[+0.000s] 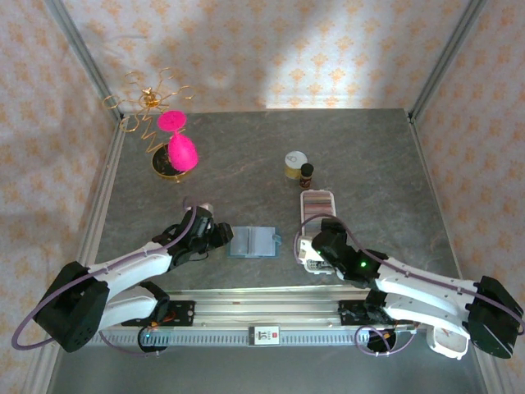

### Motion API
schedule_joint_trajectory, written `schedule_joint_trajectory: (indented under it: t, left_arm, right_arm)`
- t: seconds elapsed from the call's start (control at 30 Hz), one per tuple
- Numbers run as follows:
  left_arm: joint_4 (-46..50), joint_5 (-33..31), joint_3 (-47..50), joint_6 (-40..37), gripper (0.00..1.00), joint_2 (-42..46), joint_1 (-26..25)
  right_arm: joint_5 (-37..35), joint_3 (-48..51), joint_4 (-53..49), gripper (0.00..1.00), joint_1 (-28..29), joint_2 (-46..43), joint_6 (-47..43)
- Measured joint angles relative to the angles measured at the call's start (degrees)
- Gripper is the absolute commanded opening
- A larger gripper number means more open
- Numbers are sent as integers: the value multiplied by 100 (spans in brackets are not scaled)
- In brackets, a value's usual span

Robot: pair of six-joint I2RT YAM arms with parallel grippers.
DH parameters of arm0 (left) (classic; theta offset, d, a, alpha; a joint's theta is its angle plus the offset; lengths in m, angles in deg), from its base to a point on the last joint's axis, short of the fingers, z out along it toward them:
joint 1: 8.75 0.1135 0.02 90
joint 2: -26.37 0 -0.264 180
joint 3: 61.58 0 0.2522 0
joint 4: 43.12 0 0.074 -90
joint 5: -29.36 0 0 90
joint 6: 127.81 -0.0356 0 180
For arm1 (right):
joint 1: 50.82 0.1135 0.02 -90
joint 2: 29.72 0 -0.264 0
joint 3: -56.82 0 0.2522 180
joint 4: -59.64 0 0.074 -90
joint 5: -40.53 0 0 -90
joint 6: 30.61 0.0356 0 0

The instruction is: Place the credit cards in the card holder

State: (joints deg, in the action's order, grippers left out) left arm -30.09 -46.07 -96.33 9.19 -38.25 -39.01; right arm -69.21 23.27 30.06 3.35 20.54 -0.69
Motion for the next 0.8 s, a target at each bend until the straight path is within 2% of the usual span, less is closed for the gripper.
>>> schedule_joint_trajectory:
  t: [0.23, 0.57, 0.8]
  left_arm:
    - [-2, 0, 7, 7, 43, 0, 0]
    - [-20, 0, 92, 11, 43, 0, 0]
    - [-22, 0, 98, 28, 43, 0, 0]
  right_arm:
    - [-39, 0, 111, 85, -15, 68, 0]
    - [35, 0, 129, 72, -63, 101, -7]
    - [291, -2, -39, 48, -76, 107, -31]
